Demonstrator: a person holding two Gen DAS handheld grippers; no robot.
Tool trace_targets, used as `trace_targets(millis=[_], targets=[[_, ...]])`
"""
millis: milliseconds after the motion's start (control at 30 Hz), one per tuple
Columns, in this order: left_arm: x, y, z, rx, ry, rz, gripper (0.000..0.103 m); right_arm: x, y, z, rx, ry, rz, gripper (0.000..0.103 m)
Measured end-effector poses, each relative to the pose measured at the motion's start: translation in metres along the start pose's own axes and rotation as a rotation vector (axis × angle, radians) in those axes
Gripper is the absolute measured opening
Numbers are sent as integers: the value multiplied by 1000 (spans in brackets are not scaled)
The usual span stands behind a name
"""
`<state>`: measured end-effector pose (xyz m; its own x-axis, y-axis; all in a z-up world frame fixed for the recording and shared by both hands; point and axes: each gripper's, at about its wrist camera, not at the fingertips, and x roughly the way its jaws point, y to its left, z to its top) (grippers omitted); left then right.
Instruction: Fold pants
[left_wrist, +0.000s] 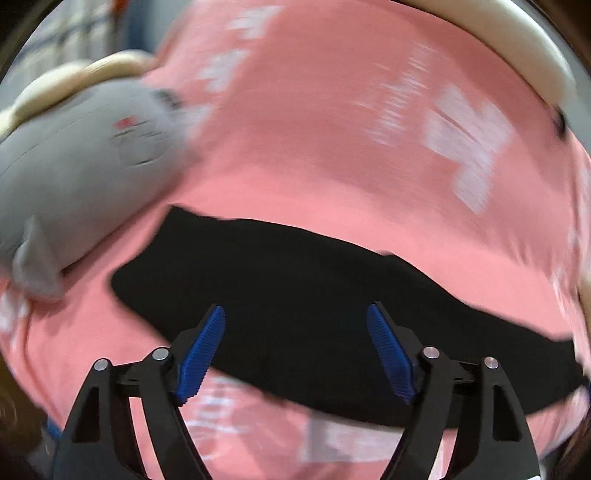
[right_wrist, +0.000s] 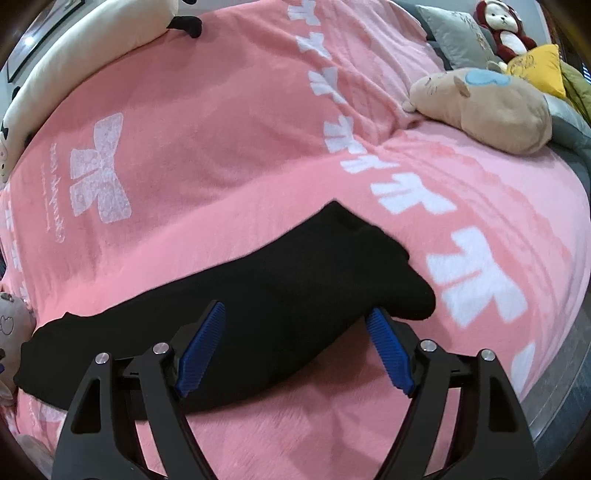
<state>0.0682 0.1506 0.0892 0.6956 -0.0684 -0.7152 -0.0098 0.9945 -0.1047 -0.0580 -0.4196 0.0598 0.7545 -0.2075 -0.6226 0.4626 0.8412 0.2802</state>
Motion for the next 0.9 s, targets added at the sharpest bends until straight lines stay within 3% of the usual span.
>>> trace_targets(millis=[133,233,333,433,500,567,667,700,733,767,800,833,867,900], targets=[[24,-50,-23,126,0,-57,77,22,0,22,-89,36,-37,76],[38,-67,-36,173,-3,-59,77,26,-5,37,-113,16,-72,77],[45,-74,-47,212,-7,-62,77,18,-21,38,-31,30,-9,80],[51,-73,-53,210,1,-62,77,-3,-30,34,-33,-46,-96,80],[57,-70,-53,196,16,-67,77,-14,-35,42,-16,-94,-69,80],[60,-68,-52,183,15,-71,77,-5,-35,56,-9,-55,-34,83],[60,-69,-53,198,2,-71,78,39,-39,66,-36,75,-13,81],[59,-70,-54,202,-2,-67,78,55,-41,63,-39,130,0,76],[59,-70,-54,205,-6,-58,81,72,-42,57,-41,195,15,59],[58,-70,-54,206,-6,-55,81,80,-41,53,-45,226,9,51],[58,-69,-55,204,-8,-49,81,83,-36,50,-70,232,-5,44],[58,-68,-55,200,-11,-40,82,81,-28,52,-93,218,7,16],[59,-67,-55,198,-14,-31,82,75,-22,57,-102,200,33,8],[59,-66,-55,196,-15,-25,82,64,-13,67,-116,150,49,8]])
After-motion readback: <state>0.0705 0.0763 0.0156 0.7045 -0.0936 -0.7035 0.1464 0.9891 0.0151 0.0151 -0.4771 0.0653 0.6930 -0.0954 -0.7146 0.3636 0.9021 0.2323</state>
